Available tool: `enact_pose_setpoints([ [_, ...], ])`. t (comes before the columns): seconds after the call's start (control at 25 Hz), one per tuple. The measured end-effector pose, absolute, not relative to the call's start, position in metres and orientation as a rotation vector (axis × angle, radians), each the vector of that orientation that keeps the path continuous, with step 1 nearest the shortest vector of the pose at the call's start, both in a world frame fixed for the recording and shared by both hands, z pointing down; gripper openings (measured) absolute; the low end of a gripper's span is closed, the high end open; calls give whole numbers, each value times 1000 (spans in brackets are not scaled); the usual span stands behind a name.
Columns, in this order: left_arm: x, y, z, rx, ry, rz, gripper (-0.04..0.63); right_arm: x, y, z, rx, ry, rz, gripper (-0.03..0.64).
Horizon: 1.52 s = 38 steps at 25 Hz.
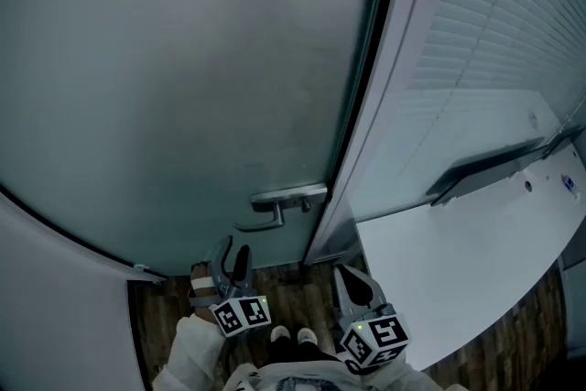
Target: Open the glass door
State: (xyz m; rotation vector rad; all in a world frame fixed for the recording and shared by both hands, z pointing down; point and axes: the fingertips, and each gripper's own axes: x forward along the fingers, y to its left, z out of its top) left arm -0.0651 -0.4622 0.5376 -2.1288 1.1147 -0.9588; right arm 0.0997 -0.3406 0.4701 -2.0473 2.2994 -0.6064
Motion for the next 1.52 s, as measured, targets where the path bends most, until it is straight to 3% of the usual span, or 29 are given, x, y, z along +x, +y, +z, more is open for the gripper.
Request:
enact_pose_setpoints([
  [0.52, -51, -499, 543, -1924, 932, -1022, 194, 106, -343, 467, -2124, 2233, -619, 2],
  [0.84, -48, -502, 545, -1902, 912, -1030, 132, 100, -352, 466, -2110, 2244, -619, 3],
  [1.52, -50, -498, 583, -2124, 1331, -887, 121, 104, -343, 463, -2107, 2257, -628, 3],
])
